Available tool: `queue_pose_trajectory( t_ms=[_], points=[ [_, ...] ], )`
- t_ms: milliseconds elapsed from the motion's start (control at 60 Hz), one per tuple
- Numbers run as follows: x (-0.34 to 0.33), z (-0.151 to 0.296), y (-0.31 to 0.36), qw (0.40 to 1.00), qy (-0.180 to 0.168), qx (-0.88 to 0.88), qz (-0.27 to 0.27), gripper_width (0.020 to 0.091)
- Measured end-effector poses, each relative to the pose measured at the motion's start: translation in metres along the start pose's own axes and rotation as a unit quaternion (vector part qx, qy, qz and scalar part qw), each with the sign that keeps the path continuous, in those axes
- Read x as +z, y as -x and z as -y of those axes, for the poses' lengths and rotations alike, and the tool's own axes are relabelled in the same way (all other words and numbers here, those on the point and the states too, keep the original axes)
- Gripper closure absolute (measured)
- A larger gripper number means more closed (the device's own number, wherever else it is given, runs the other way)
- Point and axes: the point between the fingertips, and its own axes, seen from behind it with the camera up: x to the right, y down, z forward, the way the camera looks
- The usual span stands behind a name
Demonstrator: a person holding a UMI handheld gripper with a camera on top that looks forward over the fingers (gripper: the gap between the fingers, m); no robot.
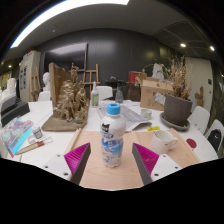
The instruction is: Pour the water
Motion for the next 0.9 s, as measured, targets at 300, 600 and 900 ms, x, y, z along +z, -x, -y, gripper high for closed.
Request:
queue_pose_trajectory(
  t_ms=[300, 600, 900],
  points=[
    [0.083, -0.006, -0.001, 1.000, -0.005, 0.025, -0.002, 0.0611],
    [0.081, 0.009, -0.006, 1.000, -0.005, 0.021, -0.007, 0.0742],
    [0.056, 0.113, -0.006, 0.911, -0.038, 0.387, 0.137, 0.0746]
  ],
)
